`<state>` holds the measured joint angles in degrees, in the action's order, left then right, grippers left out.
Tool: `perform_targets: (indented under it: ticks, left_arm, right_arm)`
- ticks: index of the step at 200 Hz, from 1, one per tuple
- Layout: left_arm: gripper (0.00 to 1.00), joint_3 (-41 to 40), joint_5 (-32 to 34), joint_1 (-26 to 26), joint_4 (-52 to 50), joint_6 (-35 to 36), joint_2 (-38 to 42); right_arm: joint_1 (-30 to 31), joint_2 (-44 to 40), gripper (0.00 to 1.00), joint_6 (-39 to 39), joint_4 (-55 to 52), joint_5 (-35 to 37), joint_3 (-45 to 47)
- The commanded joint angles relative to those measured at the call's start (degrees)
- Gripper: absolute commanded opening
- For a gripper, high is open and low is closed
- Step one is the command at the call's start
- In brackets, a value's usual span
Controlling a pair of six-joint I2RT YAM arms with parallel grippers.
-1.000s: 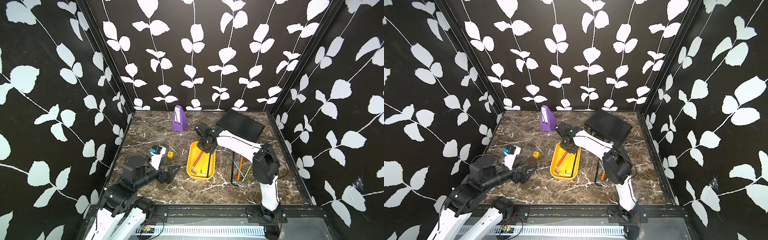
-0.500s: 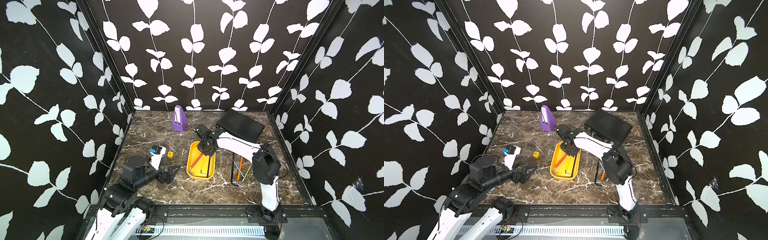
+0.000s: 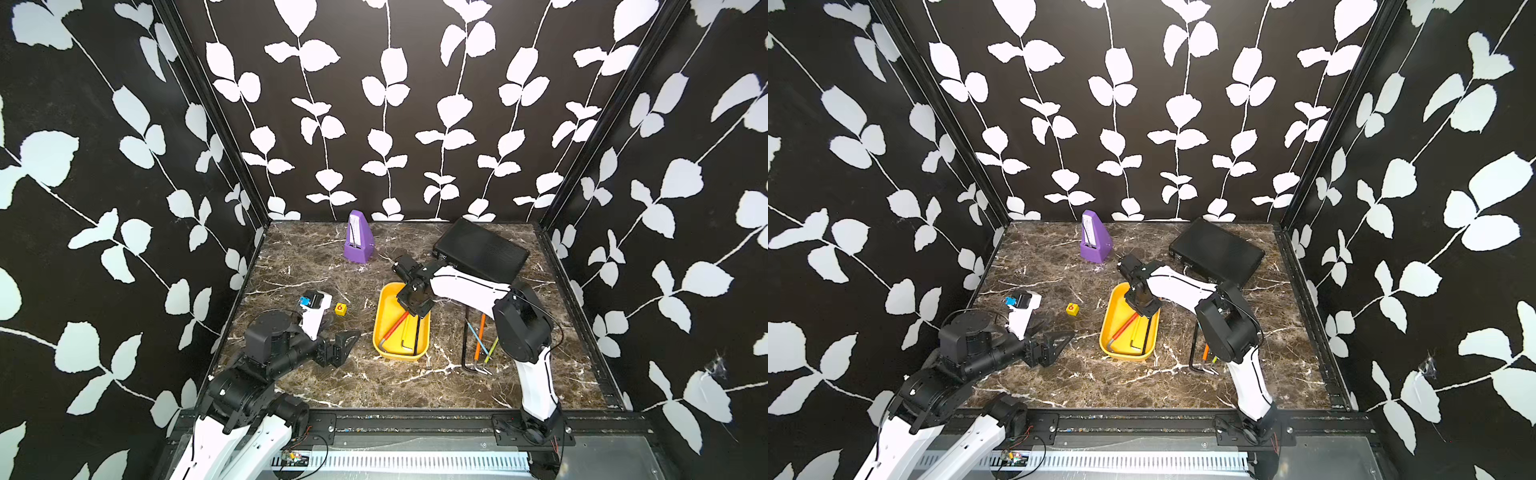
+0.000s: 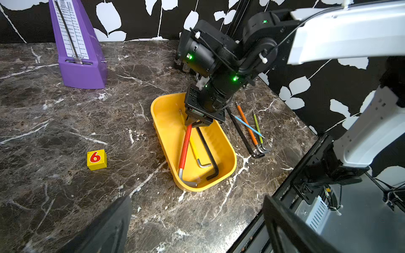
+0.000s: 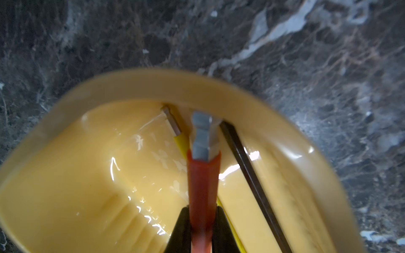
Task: Put the hex key on the desktop into the storage box
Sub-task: Place the Allen key in the storage box.
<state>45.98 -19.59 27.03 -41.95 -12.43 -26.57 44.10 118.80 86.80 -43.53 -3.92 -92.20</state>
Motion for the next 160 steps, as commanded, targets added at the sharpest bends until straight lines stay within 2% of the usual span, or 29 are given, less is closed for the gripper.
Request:
perform_targets:
  ticks: [1, 24, 48, 91, 106, 129, 151, 160]
  left_arm:
    - [0.94, -0.53, 0.17, 0.31, 0.77, -0.14, 0.22]
    - [0.94, -0.52, 0.16, 0.30, 0.85, -0.06, 0.11]
    - [0.94, -0.53, 0.12, 0.31, 0.79, -0.05, 0.11]
    - [0.94, -0.49, 0.24, 0.31, 0.82, -0.05, 0.29]
    - [0.94, -0.53, 0.60, 0.30, 0.76, -0.12, 0.38]
    - [0.94, -0.52, 0.96, 0.35, 0.69, -0.14, 0.07]
    - [0.94, -0.37, 0.89, 0.33, 0.50, -0.05, -0.40]
    - [0.94, -0.44, 0.88, 0.31, 0.50, -0.05, -0.42]
  right_arm:
    - [-0.16, -0.61, 0.05, 3.04, 0.22, -0.71, 0.27]
    - [-0.11, -2.30, 0.29, 1.33, 0.09, 1.22, 0.01]
    - [0.33, -4.56, 0.42, -0.77, -1.15, 2.65, -0.57]
    - [1.12, -12.78, 0.44, -7.83, -3.78, 8.57, -0.30]
    - [0.60, -17.07, 0.43, -15.42, -4.49, 13.04, 1.16]
    - [-2.22, -23.78, 0.41, -29.00, -3.94, 15.49, 6.89]
    - [-7.15, -30.32, 0.39, -41.67, -3.28, 13.22, 15.28]
    - [-9.65, -32.36, 0.38, -46.18, -3.04, 10.27, 19.11]
